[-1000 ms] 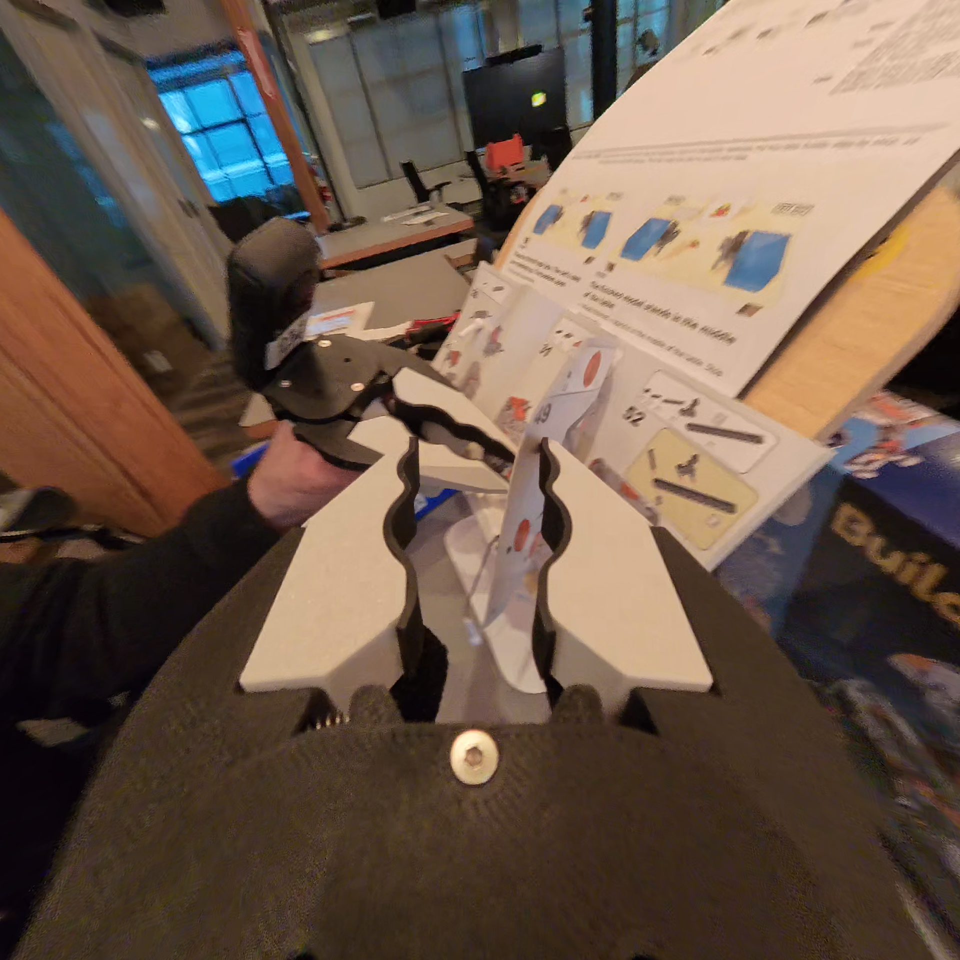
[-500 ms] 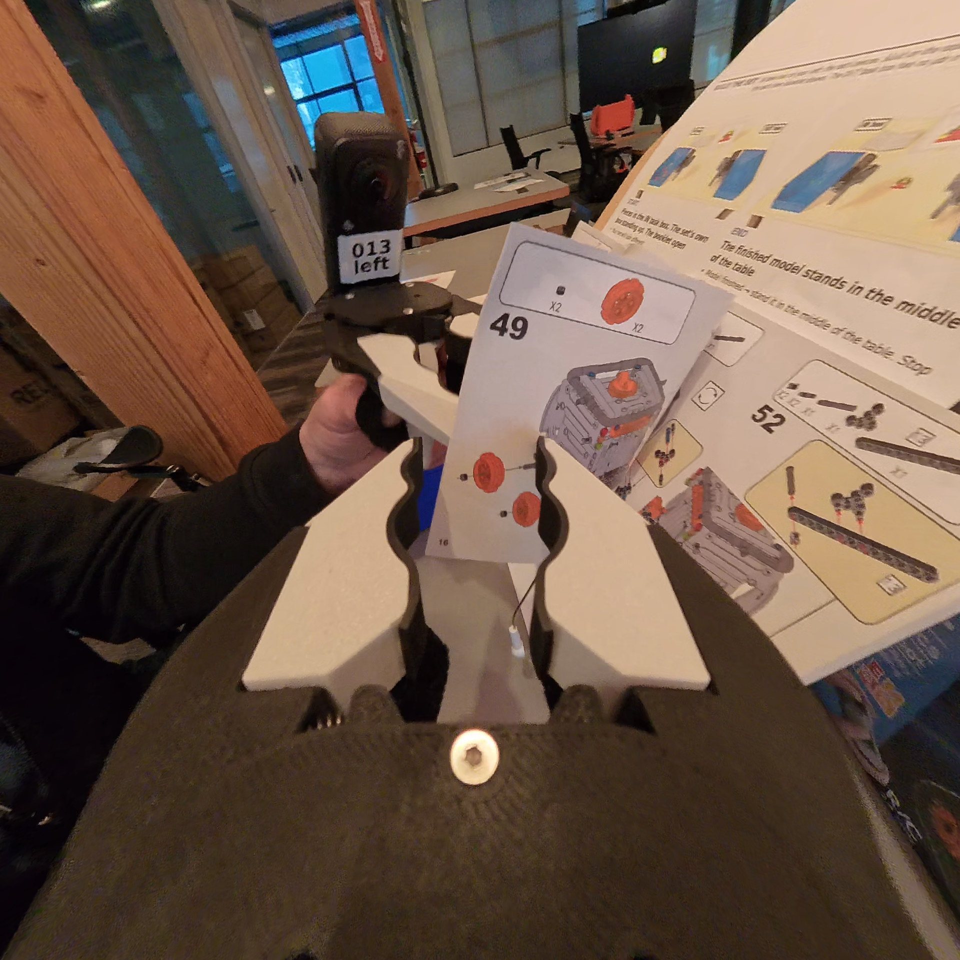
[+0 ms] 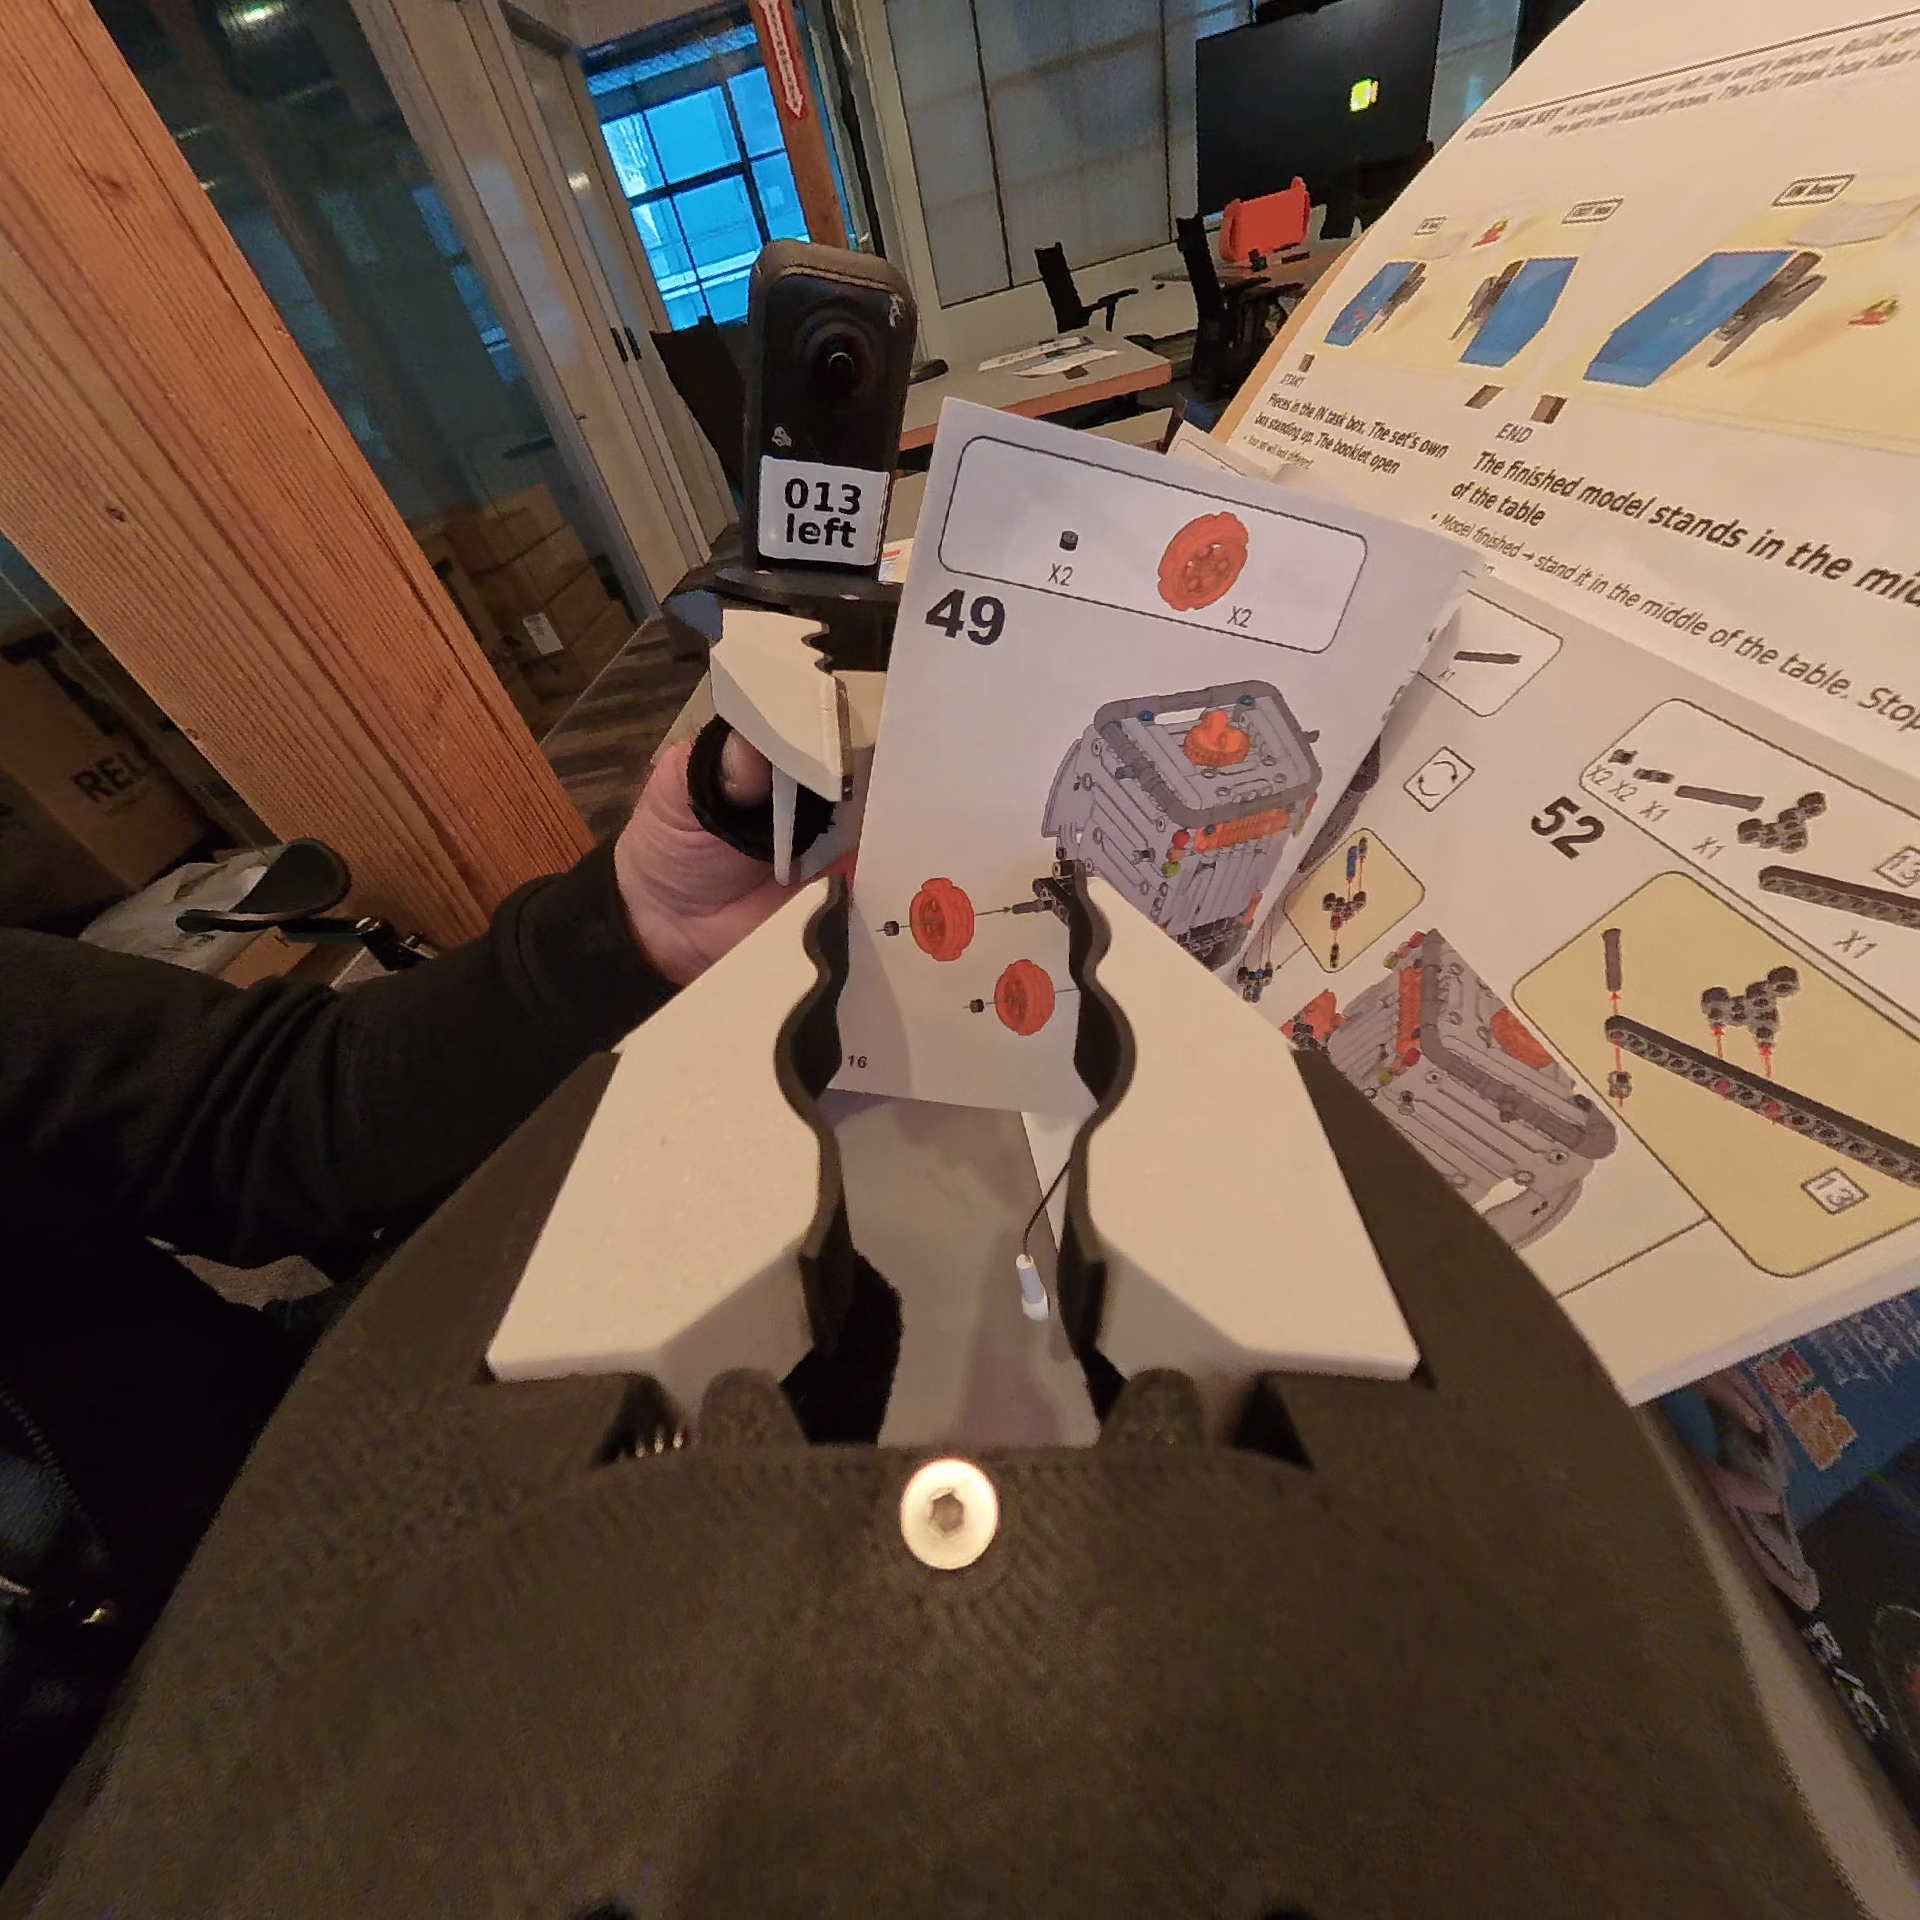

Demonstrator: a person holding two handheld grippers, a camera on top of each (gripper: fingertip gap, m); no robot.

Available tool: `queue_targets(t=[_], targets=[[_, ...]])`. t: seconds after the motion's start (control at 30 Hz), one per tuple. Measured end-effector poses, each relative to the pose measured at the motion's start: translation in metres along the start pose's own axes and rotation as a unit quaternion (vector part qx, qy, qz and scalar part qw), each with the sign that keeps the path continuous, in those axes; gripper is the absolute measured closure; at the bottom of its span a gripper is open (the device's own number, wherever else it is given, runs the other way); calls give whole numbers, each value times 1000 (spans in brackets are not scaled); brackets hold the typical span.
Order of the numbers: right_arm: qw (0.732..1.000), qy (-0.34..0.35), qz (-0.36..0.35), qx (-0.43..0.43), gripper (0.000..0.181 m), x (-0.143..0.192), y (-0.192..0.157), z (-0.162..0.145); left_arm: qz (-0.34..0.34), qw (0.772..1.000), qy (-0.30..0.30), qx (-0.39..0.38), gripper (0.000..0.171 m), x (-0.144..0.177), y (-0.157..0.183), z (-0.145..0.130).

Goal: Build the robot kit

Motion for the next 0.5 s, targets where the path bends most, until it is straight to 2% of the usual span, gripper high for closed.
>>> queue_targets(t=[0.23,0.5], targets=[[1000,2,0,3,141,-3,-1,1,-2,1000,-3,3,133,-2,-1,-2],[1000,6,8,-7,141,-3,1,1,-33,999,20,23,139,1,-5,-3]])
Point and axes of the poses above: each gripper's, where its closed fingertips meet, x back along the fingers, z out of its top, y = z × x across the jaws, the point moved 9 cm from there along x, back along the fingers, and after that the axes turned 12 degrees about -z, right-handed, at the moved point
